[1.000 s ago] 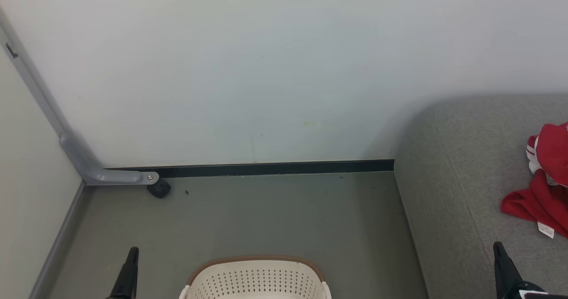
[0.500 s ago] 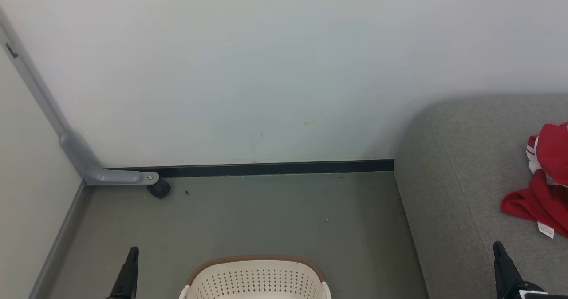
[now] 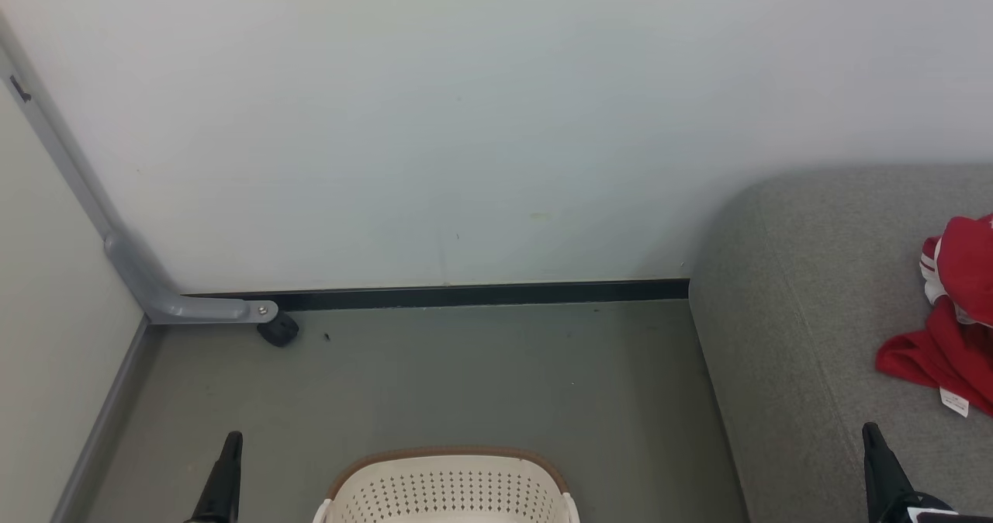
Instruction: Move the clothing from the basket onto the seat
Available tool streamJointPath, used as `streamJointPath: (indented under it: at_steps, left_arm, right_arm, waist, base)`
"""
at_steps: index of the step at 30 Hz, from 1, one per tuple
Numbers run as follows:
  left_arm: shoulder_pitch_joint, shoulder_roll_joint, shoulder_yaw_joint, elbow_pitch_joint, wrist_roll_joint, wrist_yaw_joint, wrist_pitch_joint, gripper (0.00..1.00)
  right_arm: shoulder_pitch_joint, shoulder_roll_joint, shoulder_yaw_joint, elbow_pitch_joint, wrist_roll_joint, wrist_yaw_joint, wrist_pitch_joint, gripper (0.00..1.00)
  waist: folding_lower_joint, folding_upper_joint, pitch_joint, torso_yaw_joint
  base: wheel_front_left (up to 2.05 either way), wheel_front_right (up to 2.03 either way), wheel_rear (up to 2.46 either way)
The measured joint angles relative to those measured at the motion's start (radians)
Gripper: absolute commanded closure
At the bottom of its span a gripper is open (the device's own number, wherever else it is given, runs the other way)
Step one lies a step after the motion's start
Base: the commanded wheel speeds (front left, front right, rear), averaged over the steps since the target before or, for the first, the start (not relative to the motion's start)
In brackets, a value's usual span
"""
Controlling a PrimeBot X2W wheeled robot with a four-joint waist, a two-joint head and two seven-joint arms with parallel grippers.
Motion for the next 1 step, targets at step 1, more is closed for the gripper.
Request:
streamJointPath:
  at_steps: [1]
  left_arm:
    - [0.000,0.000,0.000,0.000,0.000,0.000,0.000,1.00]
  right_arm:
    - [0.000,0.000,0.000,0.000,0.000,0.000,0.000,1.00]
  waist:
    - [0.0000,0.0000,0.000,0.000]
  base:
    - [0.00,0.00,0.00]
